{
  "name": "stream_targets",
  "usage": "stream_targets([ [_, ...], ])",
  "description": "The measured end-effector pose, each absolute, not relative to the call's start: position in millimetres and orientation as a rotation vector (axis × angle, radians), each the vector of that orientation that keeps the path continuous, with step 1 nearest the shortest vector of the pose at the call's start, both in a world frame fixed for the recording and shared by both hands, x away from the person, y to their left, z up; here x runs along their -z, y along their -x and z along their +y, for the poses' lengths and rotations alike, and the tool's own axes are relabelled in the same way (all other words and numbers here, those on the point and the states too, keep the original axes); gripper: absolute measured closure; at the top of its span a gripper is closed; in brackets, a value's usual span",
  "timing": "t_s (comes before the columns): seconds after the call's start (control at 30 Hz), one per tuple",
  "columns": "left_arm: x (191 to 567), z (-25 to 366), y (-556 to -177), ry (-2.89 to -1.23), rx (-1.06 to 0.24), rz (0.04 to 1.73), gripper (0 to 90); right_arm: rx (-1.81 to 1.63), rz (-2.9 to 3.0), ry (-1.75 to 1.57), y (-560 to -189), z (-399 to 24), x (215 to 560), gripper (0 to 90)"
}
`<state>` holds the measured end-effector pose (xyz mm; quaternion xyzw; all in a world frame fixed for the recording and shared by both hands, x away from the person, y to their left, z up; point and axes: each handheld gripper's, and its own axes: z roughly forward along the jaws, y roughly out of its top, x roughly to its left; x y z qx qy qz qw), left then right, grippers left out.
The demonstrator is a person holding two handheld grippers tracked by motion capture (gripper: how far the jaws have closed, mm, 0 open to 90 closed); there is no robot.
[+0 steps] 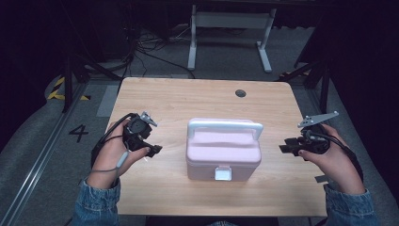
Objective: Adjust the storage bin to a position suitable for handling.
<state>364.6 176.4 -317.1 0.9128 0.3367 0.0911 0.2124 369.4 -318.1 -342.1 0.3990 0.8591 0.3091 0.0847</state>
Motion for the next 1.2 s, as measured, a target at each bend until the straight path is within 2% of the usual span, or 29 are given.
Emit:
stream_targets([
  [0.57,298,135,-368,-2.348,-0.299,0.688,30.3,-0.993,2.511,-1.216,-352,-331,346,55.3],
  [0.87,305,114,-381,-2.294,-0.304,0.656,28.6,-0.986,2.489,-1.236,-344,-339,349,54.1],
  [1.13,316,95,-386,-2.302,-0.312,0.638,32.6,-0.971,2.478,-1.246,-337,-345,350,54.3],
  [1.2,319,90,-389,-2.308,-0.304,0.629,36.0,-0.971,2.47,-1.254,-336,-347,351,54.7],
])
